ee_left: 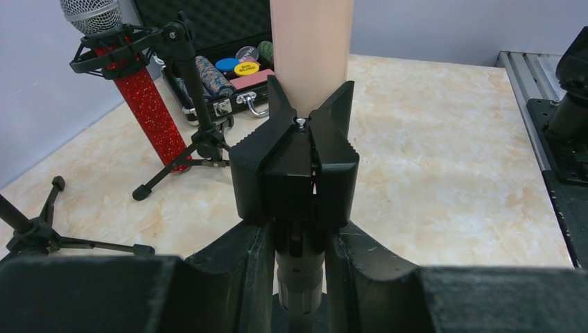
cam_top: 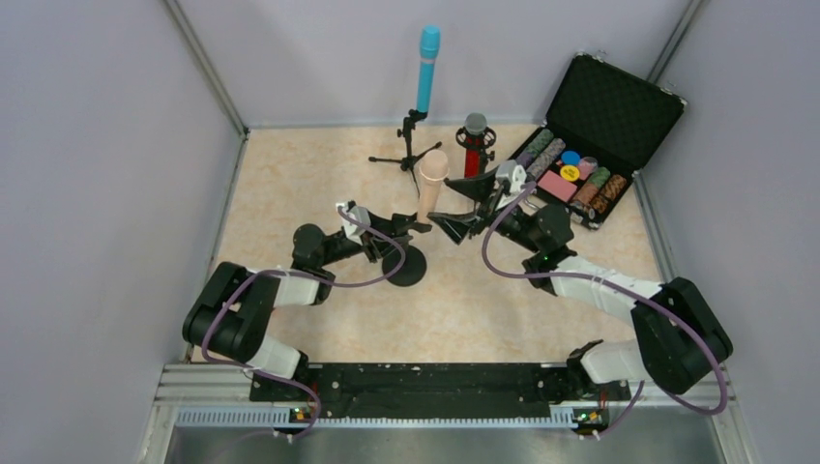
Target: Attach the microphones to the stand
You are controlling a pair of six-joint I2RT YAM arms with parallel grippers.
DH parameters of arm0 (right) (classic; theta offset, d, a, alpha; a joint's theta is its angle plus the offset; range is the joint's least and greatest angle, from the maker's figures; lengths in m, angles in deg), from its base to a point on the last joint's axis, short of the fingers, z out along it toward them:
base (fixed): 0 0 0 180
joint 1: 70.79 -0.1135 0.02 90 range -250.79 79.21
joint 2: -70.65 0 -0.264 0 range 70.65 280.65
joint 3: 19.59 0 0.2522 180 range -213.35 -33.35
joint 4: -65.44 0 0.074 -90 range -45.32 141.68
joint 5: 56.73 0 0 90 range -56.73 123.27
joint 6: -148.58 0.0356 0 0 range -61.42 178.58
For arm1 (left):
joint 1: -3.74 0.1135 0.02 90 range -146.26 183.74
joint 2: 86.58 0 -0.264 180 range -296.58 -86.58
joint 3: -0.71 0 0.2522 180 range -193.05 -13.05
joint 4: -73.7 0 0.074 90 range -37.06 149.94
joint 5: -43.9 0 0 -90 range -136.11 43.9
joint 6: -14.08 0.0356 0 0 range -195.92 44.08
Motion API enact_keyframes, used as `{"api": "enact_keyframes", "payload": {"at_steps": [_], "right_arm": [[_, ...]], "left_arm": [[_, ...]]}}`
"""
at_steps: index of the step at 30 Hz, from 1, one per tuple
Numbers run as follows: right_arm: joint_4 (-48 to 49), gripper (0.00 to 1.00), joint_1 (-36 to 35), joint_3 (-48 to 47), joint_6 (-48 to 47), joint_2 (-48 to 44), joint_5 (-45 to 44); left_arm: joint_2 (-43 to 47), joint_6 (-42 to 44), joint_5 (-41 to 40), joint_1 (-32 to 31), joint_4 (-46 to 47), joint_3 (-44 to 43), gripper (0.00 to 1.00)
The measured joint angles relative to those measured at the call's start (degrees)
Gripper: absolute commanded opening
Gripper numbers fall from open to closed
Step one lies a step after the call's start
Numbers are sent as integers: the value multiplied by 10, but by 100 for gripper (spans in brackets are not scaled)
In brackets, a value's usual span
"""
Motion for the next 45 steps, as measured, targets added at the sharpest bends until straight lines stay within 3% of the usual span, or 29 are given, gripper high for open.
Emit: {"api": "enact_keyframes", "payload": {"at_steps": [15, 24, 35, 45], "right_arm": [[-94, 88, 27, 55, -58, -102, -2], [-124, 87, 28, 68, -77, -109, 35], [-119, 86, -5, 54, -92, -36, 70], [-66, 74, -37, 29, -97, 41, 75]], "left_arm": [[55, -46, 12, 0, -10, -35, 0], [142, -57, 16, -3, -111, -96, 0], [202, -59, 7, -36, -225, -156, 0], [210, -82, -10, -65, -257, -201, 0]]}}
